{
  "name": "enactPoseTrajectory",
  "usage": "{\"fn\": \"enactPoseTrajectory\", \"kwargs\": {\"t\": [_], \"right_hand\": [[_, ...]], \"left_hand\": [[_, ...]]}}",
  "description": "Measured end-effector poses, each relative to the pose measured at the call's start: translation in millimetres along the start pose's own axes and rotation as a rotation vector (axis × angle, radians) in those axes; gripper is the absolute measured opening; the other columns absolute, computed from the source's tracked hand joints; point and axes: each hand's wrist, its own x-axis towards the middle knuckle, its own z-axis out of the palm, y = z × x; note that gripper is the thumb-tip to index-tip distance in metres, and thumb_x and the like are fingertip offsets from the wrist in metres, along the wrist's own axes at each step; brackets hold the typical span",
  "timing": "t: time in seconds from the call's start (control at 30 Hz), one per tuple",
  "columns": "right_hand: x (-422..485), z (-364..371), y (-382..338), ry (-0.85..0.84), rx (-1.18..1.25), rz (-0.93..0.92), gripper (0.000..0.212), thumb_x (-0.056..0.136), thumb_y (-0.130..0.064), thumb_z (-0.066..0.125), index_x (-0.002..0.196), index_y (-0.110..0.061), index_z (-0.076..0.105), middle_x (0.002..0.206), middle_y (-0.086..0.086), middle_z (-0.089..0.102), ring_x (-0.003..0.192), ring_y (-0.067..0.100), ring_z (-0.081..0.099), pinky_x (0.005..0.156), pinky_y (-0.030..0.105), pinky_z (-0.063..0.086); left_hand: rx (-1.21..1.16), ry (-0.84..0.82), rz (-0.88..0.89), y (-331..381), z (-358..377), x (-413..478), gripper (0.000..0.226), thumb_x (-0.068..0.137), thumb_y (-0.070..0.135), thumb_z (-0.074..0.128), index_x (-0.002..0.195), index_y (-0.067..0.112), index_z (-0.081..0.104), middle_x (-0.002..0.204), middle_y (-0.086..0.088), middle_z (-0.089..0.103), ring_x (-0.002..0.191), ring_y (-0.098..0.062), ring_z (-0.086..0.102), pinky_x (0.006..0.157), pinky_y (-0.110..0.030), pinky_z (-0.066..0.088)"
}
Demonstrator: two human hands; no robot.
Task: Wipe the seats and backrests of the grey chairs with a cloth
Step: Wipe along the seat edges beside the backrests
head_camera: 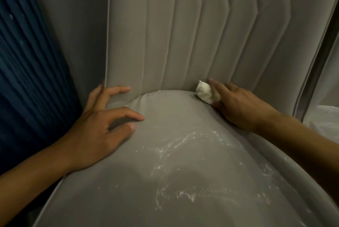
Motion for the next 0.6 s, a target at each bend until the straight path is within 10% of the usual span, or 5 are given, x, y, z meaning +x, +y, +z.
{"fn": "enactPoseTrajectory", "kwargs": {"t": [0.33,0.6], "right_hand": [[46.5,15.6,-51.9,0.181,0.335,-0.345,0.028,0.097,-0.039,0.058,0.115,-0.021,0.07,0.111,0.001,0.068,0.102,0.021,0.062,0.088,0.038,0.051],[34.6,4.1,-87.5,0.107,0.288,-0.386,0.033,0.099,-0.051,0.051,0.121,-0.025,0.053,0.104,0.002,0.064,0.093,0.025,0.062,0.08,0.042,0.051]], "left_hand": [[0.01,0.018,0.008,0.9,1.5,0.0,0.032,0.078,0.064,0.05,0.104,0.058,0.068,0.149,0.033,0.026,0.153,-0.009,0.003,0.116,-0.017,-0.002],[0.0,0.022,0.026,1.5,0.8,1.0,0.029,0.081,0.062,0.05,0.101,0.055,0.069,0.147,0.035,0.028,0.153,-0.011,0.004,0.113,-0.008,-0.007]]}}
